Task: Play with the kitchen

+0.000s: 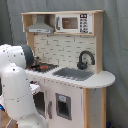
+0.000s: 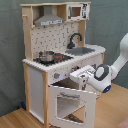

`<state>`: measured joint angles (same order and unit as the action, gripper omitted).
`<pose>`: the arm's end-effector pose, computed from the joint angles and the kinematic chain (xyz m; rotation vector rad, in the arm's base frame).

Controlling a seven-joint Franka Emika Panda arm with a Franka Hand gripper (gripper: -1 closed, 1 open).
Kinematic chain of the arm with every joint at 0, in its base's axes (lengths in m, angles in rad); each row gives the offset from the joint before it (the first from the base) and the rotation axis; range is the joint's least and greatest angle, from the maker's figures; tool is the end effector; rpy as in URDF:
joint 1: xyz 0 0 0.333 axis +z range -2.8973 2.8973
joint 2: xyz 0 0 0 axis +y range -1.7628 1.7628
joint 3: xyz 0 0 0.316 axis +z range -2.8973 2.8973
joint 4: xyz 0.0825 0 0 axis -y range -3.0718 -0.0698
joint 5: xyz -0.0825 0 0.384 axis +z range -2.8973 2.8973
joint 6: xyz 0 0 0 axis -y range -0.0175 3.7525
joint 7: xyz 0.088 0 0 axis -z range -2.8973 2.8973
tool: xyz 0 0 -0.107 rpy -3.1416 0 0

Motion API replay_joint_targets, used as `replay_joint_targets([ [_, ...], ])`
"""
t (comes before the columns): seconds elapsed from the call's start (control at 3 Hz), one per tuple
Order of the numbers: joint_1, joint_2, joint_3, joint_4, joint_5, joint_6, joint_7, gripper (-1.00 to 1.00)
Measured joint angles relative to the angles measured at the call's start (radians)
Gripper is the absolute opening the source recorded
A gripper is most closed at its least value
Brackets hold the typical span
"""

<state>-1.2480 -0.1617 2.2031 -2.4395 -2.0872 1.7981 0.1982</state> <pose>0.3465 0.3628 0.3142 0.4730 1.3066 0.5045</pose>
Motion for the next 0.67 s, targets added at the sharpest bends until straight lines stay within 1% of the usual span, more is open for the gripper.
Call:
replay_joint_targets([
  [0.33, 0.0, 0.0, 0.0, 0.001, 0.008, -0.001, -0.01, -1.0],
  [0.67, 0.0, 0.0, -0.001, 0.001, 0.01, -0.001, -0.01, 1.0],
])
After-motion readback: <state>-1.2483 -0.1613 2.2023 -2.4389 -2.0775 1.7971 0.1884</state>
